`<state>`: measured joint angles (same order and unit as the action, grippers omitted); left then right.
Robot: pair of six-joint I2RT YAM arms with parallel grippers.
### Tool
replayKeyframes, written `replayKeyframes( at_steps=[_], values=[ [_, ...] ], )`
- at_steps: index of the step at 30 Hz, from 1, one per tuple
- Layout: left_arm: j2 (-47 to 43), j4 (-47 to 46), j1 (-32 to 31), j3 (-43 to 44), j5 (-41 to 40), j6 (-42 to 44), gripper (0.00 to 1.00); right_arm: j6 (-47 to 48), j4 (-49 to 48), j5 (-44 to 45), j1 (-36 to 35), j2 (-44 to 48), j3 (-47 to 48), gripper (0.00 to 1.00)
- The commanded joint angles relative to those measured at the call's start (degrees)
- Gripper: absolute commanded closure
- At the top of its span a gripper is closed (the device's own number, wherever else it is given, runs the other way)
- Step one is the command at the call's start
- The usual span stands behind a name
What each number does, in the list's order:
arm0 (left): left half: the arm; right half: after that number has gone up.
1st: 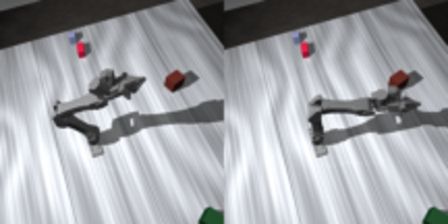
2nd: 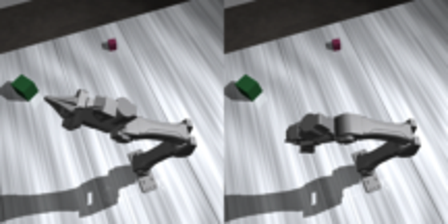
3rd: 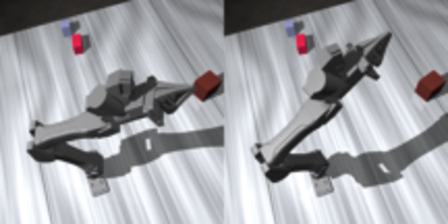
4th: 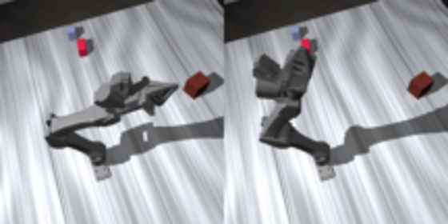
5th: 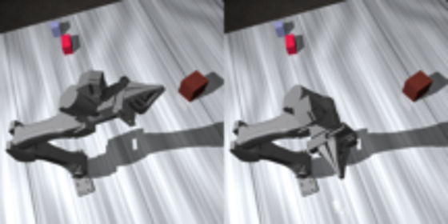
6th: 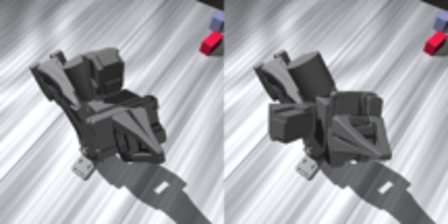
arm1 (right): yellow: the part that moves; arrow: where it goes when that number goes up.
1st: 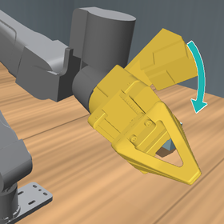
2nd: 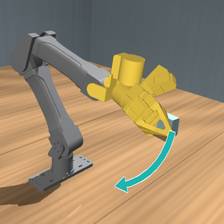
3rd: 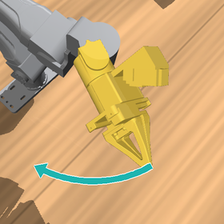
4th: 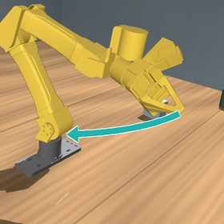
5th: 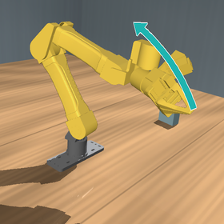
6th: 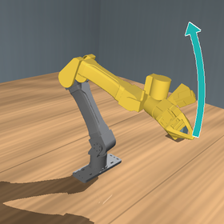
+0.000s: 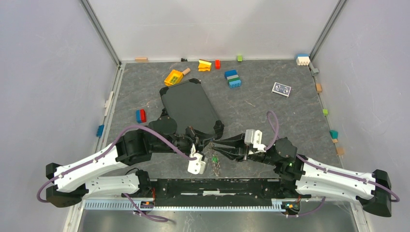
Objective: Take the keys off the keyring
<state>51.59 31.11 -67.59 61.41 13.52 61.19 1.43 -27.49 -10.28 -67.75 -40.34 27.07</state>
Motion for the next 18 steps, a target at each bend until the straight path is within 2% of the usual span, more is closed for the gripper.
replayKeyframes(
  at_steps=[1, 10, 18],
  values=[
    [-0.7, -4.3, 0.0, 0.2, 0.1, 0.0, 0.98, -0.6, -3.1, 1.9, 0.1, -0.7, -0.5, 0.71],
    [-0.9, -4.4, -0.1, 0.2, -0.1, -0.3, 0.98, -0.5, -2.9, 5.3, 0.1, -1.8, -0.8, 0.77],
    [-1.1, -4.6, -0.1, 0.1, 0.2, -0.5, 0.98, -0.5, -4.3, 6.1, 0.1, -1.6, -1.2, 0.91]
  ],
)
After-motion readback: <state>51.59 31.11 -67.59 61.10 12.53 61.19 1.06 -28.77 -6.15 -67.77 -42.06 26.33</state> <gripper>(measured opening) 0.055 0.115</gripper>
